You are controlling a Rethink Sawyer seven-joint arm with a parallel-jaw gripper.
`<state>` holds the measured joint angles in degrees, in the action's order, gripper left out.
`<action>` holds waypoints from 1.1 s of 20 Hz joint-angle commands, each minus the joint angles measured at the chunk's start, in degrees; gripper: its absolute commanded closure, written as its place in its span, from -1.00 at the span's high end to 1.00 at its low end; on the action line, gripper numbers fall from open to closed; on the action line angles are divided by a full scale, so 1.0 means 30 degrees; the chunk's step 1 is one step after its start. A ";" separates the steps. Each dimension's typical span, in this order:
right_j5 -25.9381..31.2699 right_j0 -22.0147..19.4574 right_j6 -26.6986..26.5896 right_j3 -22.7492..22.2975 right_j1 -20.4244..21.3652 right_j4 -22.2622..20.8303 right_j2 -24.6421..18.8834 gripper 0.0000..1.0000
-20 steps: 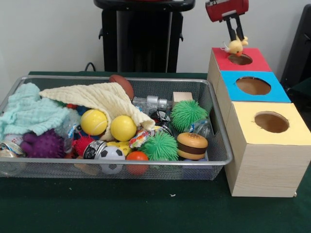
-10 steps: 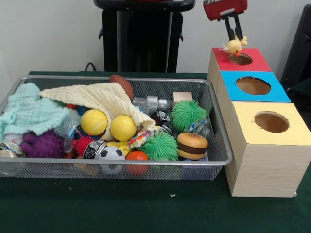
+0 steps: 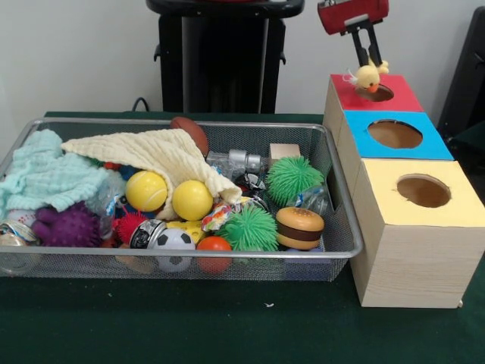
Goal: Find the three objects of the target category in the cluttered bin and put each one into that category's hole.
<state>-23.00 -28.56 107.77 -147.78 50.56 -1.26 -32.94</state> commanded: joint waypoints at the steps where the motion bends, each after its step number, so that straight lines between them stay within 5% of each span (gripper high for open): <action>1: 0.0110 -0.0366 0.5441 0.2915 -0.0828 0.0933 -0.1496 -1.00; 12: 0.0513 -0.0436 0.5236 0.2588 -0.1613 0.0913 -0.1768 -1.00; 22: 0.0498 0.0080 0.3932 0.2832 -0.1172 0.0780 -0.0437 -1.00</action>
<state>-23.00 -28.66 107.77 -147.18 47.89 -1.26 -35.17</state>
